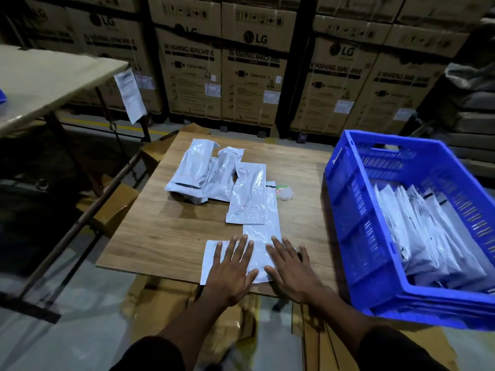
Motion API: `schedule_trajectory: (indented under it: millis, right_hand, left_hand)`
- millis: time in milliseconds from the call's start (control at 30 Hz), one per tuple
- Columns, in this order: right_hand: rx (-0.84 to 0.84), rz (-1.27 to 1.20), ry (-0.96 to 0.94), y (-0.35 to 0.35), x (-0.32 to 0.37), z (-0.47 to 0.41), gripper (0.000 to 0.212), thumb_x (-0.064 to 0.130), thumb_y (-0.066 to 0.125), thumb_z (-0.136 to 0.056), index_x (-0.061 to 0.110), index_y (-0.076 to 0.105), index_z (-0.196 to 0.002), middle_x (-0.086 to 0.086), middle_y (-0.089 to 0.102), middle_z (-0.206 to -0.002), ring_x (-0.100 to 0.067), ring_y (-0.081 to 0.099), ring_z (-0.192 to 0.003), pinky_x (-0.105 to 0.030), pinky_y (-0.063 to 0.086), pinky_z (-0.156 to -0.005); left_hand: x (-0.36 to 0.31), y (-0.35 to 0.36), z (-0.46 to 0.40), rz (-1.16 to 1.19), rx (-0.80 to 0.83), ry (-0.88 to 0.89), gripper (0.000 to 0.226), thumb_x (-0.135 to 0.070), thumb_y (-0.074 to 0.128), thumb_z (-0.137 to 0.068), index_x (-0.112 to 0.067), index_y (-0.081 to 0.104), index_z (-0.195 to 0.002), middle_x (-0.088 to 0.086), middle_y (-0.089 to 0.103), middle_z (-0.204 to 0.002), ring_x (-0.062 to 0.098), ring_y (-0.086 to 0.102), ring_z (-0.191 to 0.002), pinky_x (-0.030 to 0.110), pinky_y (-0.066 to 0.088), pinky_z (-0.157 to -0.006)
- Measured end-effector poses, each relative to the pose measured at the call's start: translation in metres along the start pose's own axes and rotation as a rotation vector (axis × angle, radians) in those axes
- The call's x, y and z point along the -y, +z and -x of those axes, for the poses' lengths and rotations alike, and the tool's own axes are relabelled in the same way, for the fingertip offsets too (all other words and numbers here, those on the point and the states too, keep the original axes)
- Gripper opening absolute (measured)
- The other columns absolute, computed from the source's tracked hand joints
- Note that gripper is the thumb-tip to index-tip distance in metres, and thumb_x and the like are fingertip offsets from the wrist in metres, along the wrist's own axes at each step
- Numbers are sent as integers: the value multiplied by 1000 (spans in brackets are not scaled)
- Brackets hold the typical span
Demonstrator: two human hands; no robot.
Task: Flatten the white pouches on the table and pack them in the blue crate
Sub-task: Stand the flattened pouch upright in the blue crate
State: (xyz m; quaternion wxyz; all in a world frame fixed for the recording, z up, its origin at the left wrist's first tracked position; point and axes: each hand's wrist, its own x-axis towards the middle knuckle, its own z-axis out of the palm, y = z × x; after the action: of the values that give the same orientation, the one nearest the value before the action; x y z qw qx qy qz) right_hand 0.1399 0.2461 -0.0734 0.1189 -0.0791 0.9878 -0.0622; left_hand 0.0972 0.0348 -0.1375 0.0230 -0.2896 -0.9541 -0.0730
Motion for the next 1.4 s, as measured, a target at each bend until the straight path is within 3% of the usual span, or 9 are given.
schedule_trajectory:
  millis: [200,300,433,567,700,833,1000,1167,1400]
  right_hand:
    - [-25,22,50,-17,3,-14,71,58,9,-93,25,29,-153,0,39,-148,-22,28,-139,-50,15,-116]
    - [-11,34,33,-23,5,-22,57,44,41,-99,27,28,-152,-6,39,-138,-28,36,-128,-50,20,-113]
    - [-61,42,-11,-31,10,-25,56,33,56,-91,31,36,-143,-5,34,-126,-29,39,-116,-44,32,-93]
    - [-135,195,-53,-34,3,-24,56,34,67,-76,34,48,-128,-2,38,-120,-27,42,-106,-37,21,-73]
    - [-190,285,151,-44,-10,-24,64,29,82,-58,29,59,-117,-5,50,-118,-30,48,-101,-42,33,-75]
    - [-205,228,72,-36,-3,-19,56,38,66,-80,19,56,-131,-10,53,-136,-34,49,-128,-55,29,-102]
    - [-43,139,42,2,-6,-19,61,51,25,-103,17,48,-147,-8,41,-156,-31,37,-144,-55,15,-111]
    - [-95,83,6,12,-14,-19,76,67,-7,-94,30,4,-160,8,-12,-165,-23,-15,-152,-52,-11,-117]
    - [-104,40,28,22,-16,-23,75,65,-12,-94,32,3,-159,10,-11,-166,-21,-11,-153,-53,-6,-119]
  left_hand:
    - [1,3,1,5,-42,53,71,-55,34,-102,-14,29,-160,6,18,-169,30,17,-155,59,18,-118]
    - [2,4,1,-12,-33,70,72,-56,34,-103,-14,25,-161,6,13,-170,30,12,-156,59,16,-118]
    - [2,3,-1,-29,-21,76,73,-57,33,-103,-15,24,-161,5,12,-170,30,12,-156,58,15,-118]
    - [-4,-1,-11,-22,-16,84,73,-58,33,-102,-16,25,-161,4,12,-170,29,12,-156,57,15,-117]
    - [-10,-3,-21,-32,-25,96,74,-61,33,-102,-17,26,-161,5,13,-170,28,12,-156,55,16,-118]
    - [-9,4,-19,-15,-36,91,71,-59,29,-104,-18,25,-161,5,14,-170,28,12,-156,57,19,-117]
    - [-1,1,-16,-31,-57,114,68,-54,35,-102,-22,25,-161,1,15,-170,29,14,-156,57,18,-118]
    - [13,-9,-15,-48,-24,148,62,-52,39,-100,-27,36,-157,1,28,-166,27,25,-153,60,21,-116]
    - [-24,-22,-46,-32,69,-44,59,-44,33,-98,-7,70,-126,14,61,-140,30,51,-138,58,20,-115]
